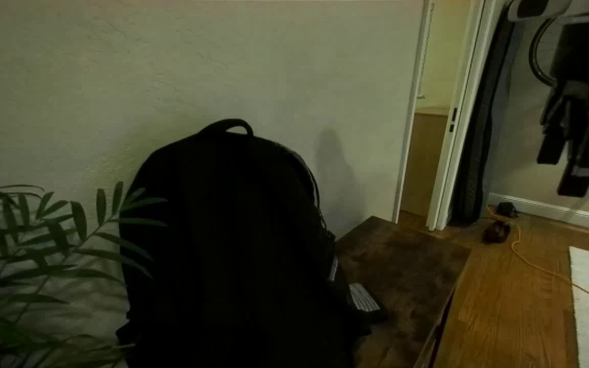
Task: Pick up the wallet from the table and put it in the black bag.
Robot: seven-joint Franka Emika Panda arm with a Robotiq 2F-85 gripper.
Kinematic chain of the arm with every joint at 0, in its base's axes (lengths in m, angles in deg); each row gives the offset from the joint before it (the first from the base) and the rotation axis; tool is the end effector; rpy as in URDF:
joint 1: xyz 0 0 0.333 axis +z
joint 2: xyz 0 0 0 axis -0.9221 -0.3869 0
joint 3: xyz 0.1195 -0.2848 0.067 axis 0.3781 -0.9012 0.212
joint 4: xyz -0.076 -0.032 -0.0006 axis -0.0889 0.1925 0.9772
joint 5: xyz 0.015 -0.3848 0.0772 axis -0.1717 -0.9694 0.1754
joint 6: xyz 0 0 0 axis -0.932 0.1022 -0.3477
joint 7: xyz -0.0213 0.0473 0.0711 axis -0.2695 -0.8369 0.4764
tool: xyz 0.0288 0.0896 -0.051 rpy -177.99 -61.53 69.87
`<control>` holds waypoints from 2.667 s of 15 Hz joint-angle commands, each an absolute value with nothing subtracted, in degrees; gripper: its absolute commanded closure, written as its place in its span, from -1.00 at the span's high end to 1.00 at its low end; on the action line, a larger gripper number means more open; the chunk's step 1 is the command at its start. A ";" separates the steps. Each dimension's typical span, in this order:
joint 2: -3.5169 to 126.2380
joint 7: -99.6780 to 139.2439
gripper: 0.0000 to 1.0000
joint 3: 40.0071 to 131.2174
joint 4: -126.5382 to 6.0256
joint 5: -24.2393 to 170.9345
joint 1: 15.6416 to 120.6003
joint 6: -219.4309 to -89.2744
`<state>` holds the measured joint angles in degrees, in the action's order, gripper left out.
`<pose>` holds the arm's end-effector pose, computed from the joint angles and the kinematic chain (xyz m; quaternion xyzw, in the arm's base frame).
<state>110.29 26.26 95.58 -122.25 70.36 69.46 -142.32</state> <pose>0.3556 0.0450 0.4039 0.9916 0.1073 0.0066 0.0714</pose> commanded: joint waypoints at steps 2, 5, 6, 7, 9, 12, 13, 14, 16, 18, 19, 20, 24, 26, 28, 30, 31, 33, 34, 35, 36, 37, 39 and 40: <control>110.25 25.91 1.00 94.92 -122.12 69.94 70.16 -142.15; 110.25 25.91 1.00 94.92 -122.12 69.94 70.16 -142.15; 110.25 25.91 1.00 94.92 -122.11 69.94 70.16 -142.15; 110.25 25.91 1.00 94.92 -122.11 69.94 70.16 -142.15; 110.25 25.91 1.00 94.92 -122.11 69.94 70.16 -142.15; 110.25 25.91 1.00 94.92 -122.11 69.94 70.16 -142.15; 109.91 26.11 1.00 94.93 -122.05 69.96 70.27 -142.21; 108.74 26.39 1.00 94.98 -121.74 69.87 70.34 -142.28; 106.39 26.96 1.00 94.73 -121.34 69.91 70.36 -143.48; 103.22 26.80 1.00 94.71 -120.98 69.33 69.93 -145.82; 101.87 26.67 1.00 94.73 -120.82 69.10 69.76 -147.14; 99.95 26.26 1.00 94.86 -120.66 68.55 69.41 -149.39; 93.17 23.89 1.00 95.26 -119.50 65.53 68.12 -156.87; 90.52 22.47 1.00 95.31 -119.02 63.99 67.63 -159.12; 88.64 21.61 1.00 95.11 -118.28 63.17 67.74 -159.64; 89.25 23.35 1.00 94.62 -118.56 64.82 68.86 -158.38; 88.49 23.09 1.00 94.61 -118.16 64.61 68.87 -158.43; 87.83 23.05 1.00 94.59 -117.65 64.56 68.88 -158.44; 87.79 23.05 1.00 94.58 -117.58 64.55 68.88 -158.44; 87.79 23.05 1.00 94.58 -117.56 64.54 68.88 -158.44; 87.79 23.05 1.00 94.58 -117.56 64.54 68.88 -158.44; 87.56 22.75 1.00 94.67 -117.69 64.49 68.92 -159.11; 85.05 20.52 1.00 94.96 -116.90 63.98 68.71 -160.44; 83.15 18.24 1.00 95.09 -116.68 62.07 68.04 -163.21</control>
